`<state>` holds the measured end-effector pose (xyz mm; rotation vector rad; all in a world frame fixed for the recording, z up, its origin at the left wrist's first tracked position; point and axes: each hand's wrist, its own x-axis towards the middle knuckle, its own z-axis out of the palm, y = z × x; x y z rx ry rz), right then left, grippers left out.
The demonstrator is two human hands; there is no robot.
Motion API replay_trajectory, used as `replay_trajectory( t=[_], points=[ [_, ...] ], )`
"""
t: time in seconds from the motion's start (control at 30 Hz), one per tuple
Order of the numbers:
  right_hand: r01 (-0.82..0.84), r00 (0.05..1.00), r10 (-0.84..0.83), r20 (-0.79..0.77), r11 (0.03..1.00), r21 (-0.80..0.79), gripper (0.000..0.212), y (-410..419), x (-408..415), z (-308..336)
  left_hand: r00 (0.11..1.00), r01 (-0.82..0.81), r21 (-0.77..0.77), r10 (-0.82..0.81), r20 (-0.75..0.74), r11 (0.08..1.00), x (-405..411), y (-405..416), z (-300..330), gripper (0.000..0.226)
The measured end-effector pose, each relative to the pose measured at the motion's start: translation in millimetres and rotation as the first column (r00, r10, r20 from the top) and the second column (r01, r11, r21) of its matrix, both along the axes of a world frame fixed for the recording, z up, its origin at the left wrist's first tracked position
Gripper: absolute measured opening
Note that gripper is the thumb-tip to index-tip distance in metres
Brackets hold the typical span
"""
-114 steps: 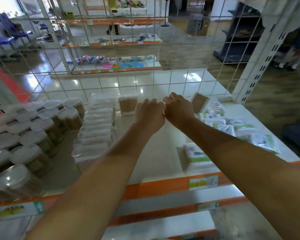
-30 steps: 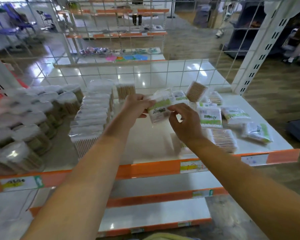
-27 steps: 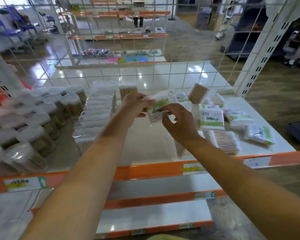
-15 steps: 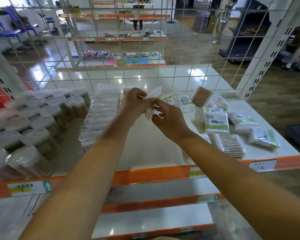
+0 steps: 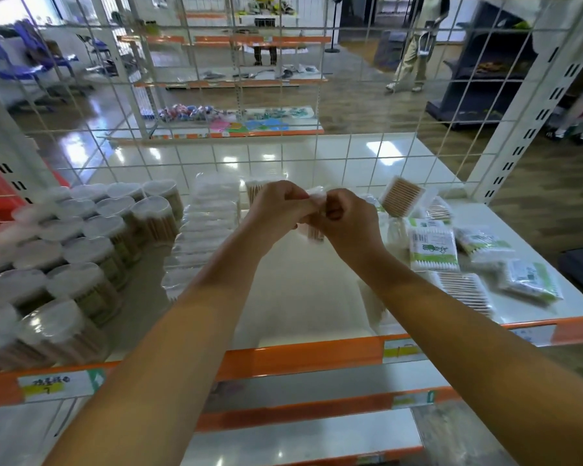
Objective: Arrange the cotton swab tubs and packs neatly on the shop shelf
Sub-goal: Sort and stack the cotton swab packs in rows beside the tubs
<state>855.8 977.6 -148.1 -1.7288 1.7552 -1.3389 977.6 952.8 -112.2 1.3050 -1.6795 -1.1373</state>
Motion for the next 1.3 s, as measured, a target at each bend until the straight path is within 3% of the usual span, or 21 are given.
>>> replay_trajectory(
  t=[0.2, 0.37, 0.5, 0.63, 0.97, 1.3],
  points=[
    [0.034, 0.998, -0.033, -0.048, 0.999, 0.026, 0.021, -8.2, -1.1, 7.4, 0.998, -0.014, 0.010, 0.013, 0.062, 1.000, 1.6, -11.2, 4.0, 0.014],
    [0.056, 0.998, -0.056, 0.008, 0.998, -0.006, 0.020, -17.9, 0.4, 12.7, 0.992, -0.003, -0.012, 0.004, 0.127, 1.000, 5.9, -23.8, 4.3, 0.009],
    [0.049, 0.999, -0.049, -0.011, 0.999, 0.008, 0.022, -26.1, 0.3, 14.8, 0.978, -0.015, -0.114, 0.038, 0.204, 0.993, 16.3, -31.2, 7.7, 0.006],
    [0.054, 0.998, -0.056, 0.023, 0.996, 0.075, 0.029, -35.1, -0.8, 10.8, 0.946, -0.041, -0.235, 0.113, 0.304, 0.971, 36.3, -35.1, 18.0, 0.020],
    [0.052, 0.998, -0.045, -0.050, 0.989, 0.139, 0.024, -50.0, 7.9, -16.2, 0.904, -0.127, -0.354, 0.255, 0.343, 0.927, 72.8, -43.0, 22.9, 0.025],
    [0.058, 0.997, -0.051, -0.051, 0.988, 0.143, 0.021, -66.6, 13.3, -46.5, 0.897, -0.122, -0.373, 0.263, 0.355, 0.920, 87.8, -45.3, 20.4, 0.024]
  ],
)
